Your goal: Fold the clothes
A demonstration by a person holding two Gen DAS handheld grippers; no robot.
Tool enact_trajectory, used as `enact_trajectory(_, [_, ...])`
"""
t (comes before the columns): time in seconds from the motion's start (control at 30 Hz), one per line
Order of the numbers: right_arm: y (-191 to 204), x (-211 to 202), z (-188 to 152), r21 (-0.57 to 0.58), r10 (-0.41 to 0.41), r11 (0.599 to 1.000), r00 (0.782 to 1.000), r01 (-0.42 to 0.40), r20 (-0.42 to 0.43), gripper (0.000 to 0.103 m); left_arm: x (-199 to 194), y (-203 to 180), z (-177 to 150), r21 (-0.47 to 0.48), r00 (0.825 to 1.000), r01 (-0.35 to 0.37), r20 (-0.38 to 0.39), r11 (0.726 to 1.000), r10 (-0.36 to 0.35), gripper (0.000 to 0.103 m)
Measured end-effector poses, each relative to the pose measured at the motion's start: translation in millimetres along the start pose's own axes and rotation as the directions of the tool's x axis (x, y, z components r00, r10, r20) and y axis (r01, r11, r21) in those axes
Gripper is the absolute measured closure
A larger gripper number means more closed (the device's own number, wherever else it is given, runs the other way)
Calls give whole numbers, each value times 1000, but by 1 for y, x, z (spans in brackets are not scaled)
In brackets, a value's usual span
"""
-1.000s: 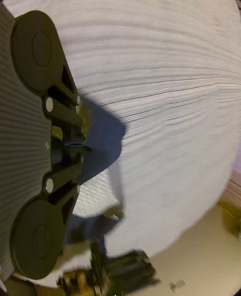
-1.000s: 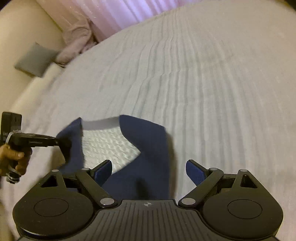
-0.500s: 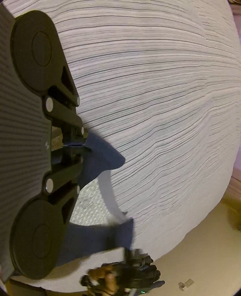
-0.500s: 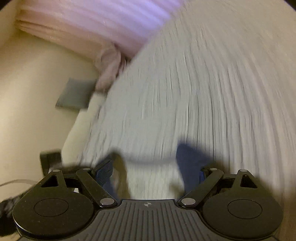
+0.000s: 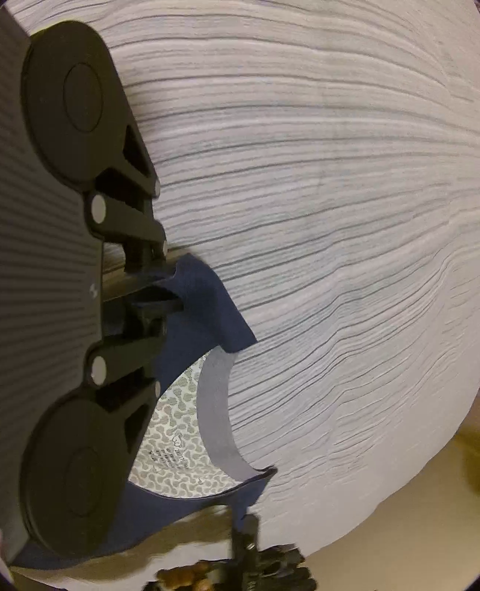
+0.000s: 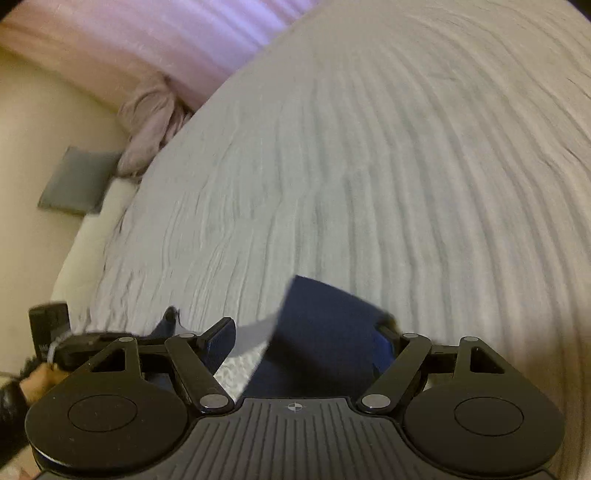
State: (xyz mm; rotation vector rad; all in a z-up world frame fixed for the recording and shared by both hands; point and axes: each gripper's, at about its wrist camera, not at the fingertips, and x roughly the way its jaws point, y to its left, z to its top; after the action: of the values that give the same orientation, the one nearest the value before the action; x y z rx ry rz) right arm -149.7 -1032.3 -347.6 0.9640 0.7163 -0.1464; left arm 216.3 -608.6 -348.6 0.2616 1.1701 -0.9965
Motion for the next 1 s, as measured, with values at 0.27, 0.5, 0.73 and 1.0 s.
enact_trajectory(0.27, [-6, -79, -73, 83, -45, 996, 997, 39, 64, 25, -56, 1, -39, -13, 999, -26, 36, 1000, 26, 83])
enact_trajectory(0.5, [4, -174, -199, 200, -123, 974, 990, 106, 72, 25, -102, -19, -128, -112, 1000, -5, -1, 994, 5, 81])
enact_trajectory(0.73, [6, -242, -310, 373, -121, 922, 993, 108, 13, 25, -122, -82, -218, -86, 994, -3, -113, 996, -7, 78])
enact_trajectory(1.0, [44, -284, -396, 377, -167, 914, 986, 150, 12, 25, -101, -189, -238, 198, 974, 167, -184, 966, -130, 76])
